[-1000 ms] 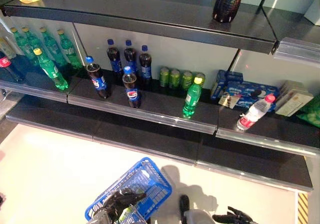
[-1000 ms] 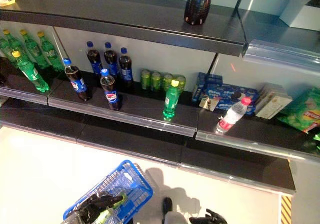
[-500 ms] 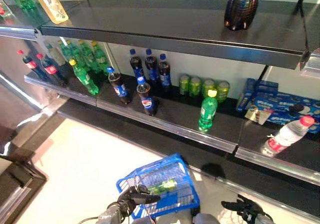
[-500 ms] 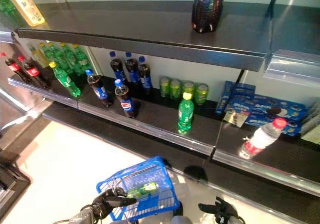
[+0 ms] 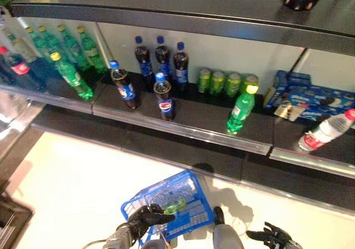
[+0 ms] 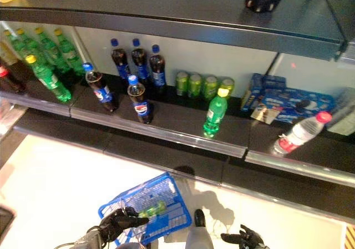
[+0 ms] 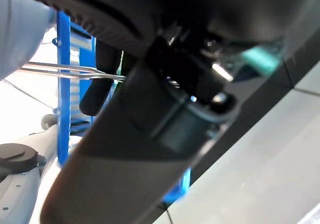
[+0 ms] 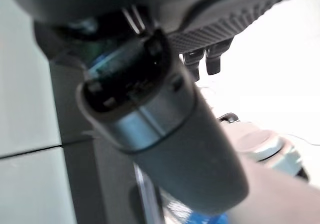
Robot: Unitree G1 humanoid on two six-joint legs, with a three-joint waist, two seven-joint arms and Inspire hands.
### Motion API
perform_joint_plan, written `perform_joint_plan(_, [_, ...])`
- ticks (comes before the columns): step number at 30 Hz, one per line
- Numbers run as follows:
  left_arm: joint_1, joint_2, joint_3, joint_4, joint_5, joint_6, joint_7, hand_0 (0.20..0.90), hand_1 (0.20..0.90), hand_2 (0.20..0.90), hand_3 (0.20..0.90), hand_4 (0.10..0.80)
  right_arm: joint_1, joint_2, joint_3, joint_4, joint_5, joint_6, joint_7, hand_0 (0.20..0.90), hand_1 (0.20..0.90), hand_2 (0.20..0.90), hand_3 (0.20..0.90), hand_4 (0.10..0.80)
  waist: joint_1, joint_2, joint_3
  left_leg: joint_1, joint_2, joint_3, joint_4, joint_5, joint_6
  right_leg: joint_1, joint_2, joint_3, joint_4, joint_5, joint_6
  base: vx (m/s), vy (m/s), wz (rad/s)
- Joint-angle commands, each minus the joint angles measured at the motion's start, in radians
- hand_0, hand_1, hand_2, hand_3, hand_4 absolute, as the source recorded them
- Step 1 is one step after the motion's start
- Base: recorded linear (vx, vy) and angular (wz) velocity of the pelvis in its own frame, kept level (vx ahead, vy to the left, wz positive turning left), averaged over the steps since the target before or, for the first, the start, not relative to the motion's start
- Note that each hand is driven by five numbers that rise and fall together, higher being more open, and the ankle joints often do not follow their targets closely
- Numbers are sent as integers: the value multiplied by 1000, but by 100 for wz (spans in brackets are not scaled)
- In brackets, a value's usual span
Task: Pick up the drink and place into the basket.
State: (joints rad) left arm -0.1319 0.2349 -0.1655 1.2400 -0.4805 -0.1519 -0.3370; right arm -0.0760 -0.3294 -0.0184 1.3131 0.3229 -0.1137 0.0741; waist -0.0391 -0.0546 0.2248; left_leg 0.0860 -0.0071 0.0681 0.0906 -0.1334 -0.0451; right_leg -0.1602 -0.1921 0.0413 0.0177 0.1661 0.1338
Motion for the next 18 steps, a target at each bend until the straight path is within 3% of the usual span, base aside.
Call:
perform_joint_plan(1, [-9,111,58,-48,-23,-26,-6,300,300,300,200,100,-17,-35,-9,4,12,-13,5,900,900,900,900,800,38,-2,-18,-68,64,-39,23,-5,-6,-5,-91,-86,-3,-5,94,-147,15,-94])
perform_joint_plan(4, [1,118,71,-35,-6,-29,-2,300,300,300,200,100,-13,-28,-13,8,16,-10,10,900,900,900,900,800,47,5,-25,-76,71,-28,19,3,5,4,-83,-84,48,-35,78,-131,9,-48])
perform_joint_plan(5, [13,130,95,-10,5,-26,8,300,300,300,200,100,-2,-13,-16,10,-2,-10,17,900,900,900,900,800,54,14,-39,-85,80,-10,7,21,15,22,-76,-98,87,-64,61,-163,0,-8])
perform_joint_plan(8, [26,146,139,17,18,-11,11,300,300,300,200,100,11,14,3,15,-43,6,19,900,900,900,900,800,73,5,-66,-77,72,33,-38,36,20,75,-73,-157,31,-59,65,-150,-102,-41])
perform_joint_plan(9, [18,141,139,21,13,1,24,300,300,300,200,100,4,20,21,30,-72,25,24,900,900,900,900,800,85,-1,-74,-83,77,60,-49,43,12,108,-70,-189,-22,-50,67,-107,-159,-65])
perform_joint_plan(14, [6,133,121,20,35,36,20,300,300,300,200,100,0,25,37,41,-56,53,24,900,900,900,900,800,74,9,-82,-61,109,81,-86,69,-14,120,-52,-189,-13,-74,70,-14,-95,-23])
perform_joint_plan(18, [30,96,82,16,39,35,27,300,300,300,200,100,2,3,25,55,-65,81,25,900,900,900,900,800,56,33,-99,-7,128,99,-129,94,-45,183,-38,-205,-37,-112,54,40,27,19])
